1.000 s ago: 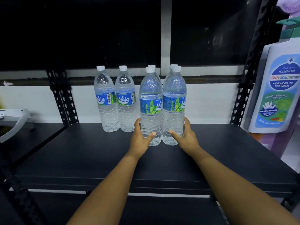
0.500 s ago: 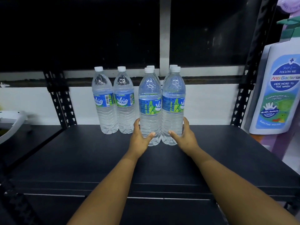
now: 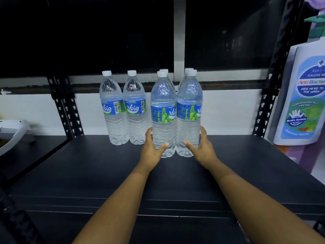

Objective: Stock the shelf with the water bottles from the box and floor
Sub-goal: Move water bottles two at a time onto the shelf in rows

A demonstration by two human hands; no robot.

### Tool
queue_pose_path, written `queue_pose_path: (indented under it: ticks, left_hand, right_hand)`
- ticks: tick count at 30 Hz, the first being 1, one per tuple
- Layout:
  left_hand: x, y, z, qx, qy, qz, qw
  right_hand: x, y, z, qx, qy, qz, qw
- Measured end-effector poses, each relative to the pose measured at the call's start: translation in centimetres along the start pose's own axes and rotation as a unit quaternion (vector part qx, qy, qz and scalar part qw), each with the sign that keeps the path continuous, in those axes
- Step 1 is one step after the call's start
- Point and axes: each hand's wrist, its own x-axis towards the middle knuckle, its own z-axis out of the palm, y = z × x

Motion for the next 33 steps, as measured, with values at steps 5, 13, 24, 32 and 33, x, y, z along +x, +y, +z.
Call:
queue_pose_path:
  ticks: [5,13,24,32,33]
  left_hand:
    - [0.1,0.0,-0.3,0.010,-0.021,-0.004,1.000]
    - [0.6,1.8,0.6,0.007,0.036,-0.022,0.999]
    - [1.8,2.2,2.1,0.045,0.165,0.008,0.985]
    - [1.9,1.5,1.3,0.006,0.113,0.027,0.993]
    - [1.7,1.6,1.3,0.010,0.114,0.030,0.993]
  right_hand:
    - [0.2,0.0,-0.2,0.021,-0.014,0.005,1.000]
    - [1.2,-1.8,-0.2,0.071,0.007,0.014,0.997]
    - [2.8,-0.9,0.9,0.117,0.052,-0.023,0.991]
    - [3.0,-1.0,1.8,0.046,0.126,-0.015,0.991]
    - [3.1,-0.9,1.8,0.043,0.123,-0.014,0.991]
